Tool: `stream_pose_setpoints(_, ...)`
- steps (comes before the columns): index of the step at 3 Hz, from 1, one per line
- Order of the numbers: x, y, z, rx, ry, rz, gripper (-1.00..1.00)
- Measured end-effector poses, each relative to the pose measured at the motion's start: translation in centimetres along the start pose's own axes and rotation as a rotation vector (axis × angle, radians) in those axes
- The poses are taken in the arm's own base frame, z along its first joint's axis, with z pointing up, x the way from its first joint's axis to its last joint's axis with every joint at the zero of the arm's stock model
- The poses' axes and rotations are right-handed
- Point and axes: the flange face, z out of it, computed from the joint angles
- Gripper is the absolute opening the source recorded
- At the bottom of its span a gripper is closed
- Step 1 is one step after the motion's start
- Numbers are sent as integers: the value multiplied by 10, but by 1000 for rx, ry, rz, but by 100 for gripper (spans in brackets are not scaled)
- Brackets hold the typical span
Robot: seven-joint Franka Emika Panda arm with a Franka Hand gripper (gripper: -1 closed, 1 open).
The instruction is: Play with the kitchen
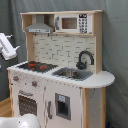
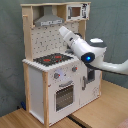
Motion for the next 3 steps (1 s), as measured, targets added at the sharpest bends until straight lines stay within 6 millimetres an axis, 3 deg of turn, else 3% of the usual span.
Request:
stream_pose_setpoints(2,35,-34,-44,-31,189,-198,100)
stream_pose_setpoints(3,35,-61,-75,-5,264,-224,100)
